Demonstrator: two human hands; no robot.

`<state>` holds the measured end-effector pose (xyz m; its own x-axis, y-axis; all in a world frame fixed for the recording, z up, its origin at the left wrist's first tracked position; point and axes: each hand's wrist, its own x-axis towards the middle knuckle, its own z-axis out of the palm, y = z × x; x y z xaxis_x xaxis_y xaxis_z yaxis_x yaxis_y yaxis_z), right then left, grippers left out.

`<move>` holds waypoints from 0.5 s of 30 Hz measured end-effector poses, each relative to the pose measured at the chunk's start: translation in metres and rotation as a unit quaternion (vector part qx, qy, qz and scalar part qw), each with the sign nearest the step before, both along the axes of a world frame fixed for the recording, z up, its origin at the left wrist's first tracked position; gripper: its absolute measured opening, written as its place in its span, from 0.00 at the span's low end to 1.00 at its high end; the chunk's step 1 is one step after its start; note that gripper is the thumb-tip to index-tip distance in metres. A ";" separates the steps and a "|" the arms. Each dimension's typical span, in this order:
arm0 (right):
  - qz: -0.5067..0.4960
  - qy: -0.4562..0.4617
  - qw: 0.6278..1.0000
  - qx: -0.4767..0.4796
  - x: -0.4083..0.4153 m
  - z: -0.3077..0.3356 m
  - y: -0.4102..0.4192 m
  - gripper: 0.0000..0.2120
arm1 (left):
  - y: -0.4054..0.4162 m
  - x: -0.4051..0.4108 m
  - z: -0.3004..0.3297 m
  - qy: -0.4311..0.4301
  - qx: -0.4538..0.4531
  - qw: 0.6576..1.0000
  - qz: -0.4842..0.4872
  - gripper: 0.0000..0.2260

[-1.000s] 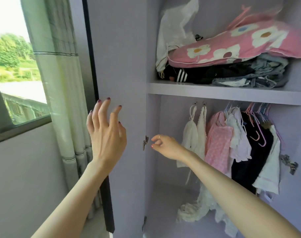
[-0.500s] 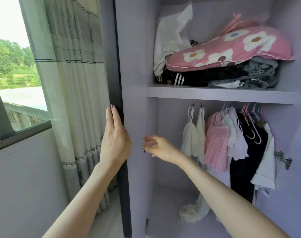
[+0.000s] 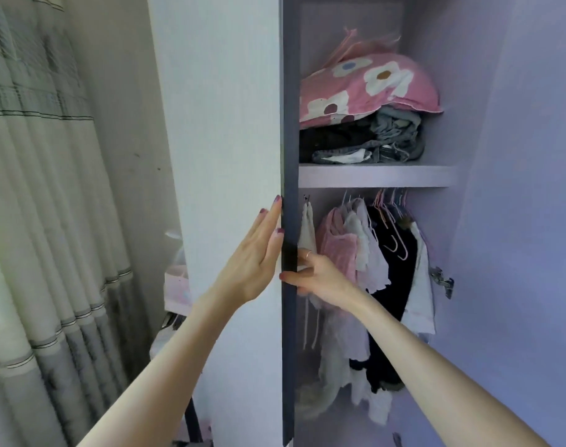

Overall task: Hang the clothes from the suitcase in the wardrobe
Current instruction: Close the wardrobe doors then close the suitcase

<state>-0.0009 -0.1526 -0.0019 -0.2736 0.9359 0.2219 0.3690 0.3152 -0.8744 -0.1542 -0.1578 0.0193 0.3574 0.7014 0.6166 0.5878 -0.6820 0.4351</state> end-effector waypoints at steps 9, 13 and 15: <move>-0.142 -0.031 0.988 0.047 0.077 -0.004 0.106 0.13 | 0.121 0.058 -0.009 0.167 0.051 0.977 0.123 0.25; -0.169 -0.024 0.985 0.032 0.085 -0.007 0.141 0.14 | 0.158 0.076 -0.015 0.195 0.073 0.965 0.157 0.26; -0.189 -0.022 0.981 0.032 0.084 -0.011 0.159 0.15 | 0.176 0.082 -0.017 0.192 0.089 0.961 0.177 0.30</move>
<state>0.0833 0.0067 -0.0129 0.0809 0.9569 0.2789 0.5064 0.2016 -0.8384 -0.0719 0.0179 0.0020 0.3413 0.7172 0.6076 0.8906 -0.4534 0.0349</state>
